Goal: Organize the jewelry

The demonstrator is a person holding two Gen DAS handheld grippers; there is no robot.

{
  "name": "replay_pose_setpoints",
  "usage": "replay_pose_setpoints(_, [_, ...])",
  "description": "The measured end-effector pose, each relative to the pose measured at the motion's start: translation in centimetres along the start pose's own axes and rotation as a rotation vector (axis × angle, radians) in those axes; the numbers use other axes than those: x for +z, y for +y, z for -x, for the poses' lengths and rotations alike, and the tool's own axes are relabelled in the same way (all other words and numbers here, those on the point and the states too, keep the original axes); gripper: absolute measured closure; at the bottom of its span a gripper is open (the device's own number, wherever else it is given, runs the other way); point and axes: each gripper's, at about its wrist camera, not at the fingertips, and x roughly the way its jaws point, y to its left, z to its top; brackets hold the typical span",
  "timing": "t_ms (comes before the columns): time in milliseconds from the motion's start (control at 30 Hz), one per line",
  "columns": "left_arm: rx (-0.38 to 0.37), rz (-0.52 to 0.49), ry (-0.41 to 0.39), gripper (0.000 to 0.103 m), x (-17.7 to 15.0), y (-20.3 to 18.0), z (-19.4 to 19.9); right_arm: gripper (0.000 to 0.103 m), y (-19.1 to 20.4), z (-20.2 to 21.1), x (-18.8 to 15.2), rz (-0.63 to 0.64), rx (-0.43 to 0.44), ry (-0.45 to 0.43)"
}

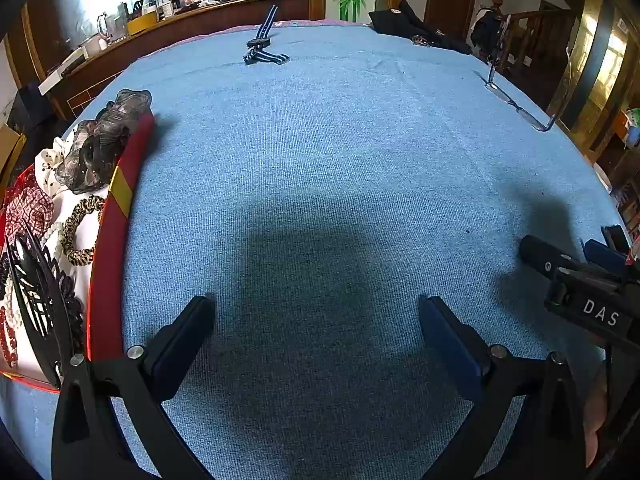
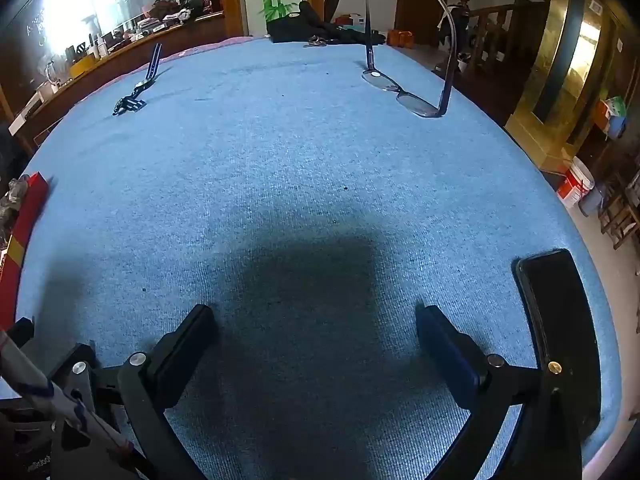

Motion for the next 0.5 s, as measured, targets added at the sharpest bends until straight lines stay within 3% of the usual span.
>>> replay_pose_setpoints(500, [-0.002, 0.001, -0.004, 0.000, 0.0, 0.1, 0.1, 0.000, -0.8, 0.0, 0.3, -0.032, 0.047, -0.015])
